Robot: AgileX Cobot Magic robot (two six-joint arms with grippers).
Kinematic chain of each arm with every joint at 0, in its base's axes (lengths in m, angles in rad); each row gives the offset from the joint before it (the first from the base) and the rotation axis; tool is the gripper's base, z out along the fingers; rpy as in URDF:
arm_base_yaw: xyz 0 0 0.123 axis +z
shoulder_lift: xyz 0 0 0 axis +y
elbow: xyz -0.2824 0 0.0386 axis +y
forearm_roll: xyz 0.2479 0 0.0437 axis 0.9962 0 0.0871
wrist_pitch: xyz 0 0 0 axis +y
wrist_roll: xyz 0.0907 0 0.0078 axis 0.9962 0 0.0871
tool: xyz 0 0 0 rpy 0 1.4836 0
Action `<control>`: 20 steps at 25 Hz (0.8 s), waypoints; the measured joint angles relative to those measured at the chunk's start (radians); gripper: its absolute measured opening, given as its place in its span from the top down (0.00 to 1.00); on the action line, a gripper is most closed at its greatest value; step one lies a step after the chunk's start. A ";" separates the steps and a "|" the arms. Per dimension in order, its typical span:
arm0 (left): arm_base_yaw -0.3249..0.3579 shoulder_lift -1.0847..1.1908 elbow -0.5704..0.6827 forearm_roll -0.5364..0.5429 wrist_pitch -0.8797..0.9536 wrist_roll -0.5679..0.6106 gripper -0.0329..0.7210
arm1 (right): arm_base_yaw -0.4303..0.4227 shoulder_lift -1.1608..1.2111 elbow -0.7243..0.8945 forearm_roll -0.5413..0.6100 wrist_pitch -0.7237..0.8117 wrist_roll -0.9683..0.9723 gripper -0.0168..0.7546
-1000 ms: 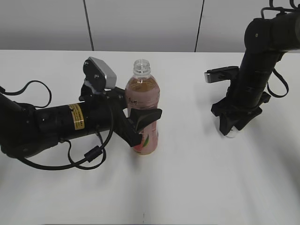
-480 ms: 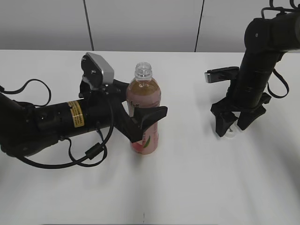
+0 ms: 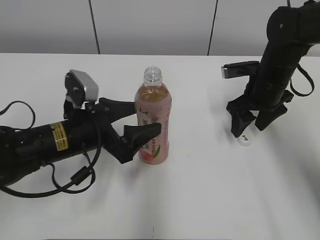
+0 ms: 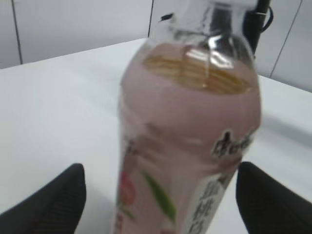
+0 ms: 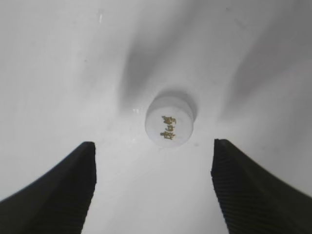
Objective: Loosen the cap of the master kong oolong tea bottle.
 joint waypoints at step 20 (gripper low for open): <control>0.290 -0.211 0.189 -0.108 -0.009 0.000 0.21 | 0.000 -0.019 0.000 0.010 0.067 0.048 0.26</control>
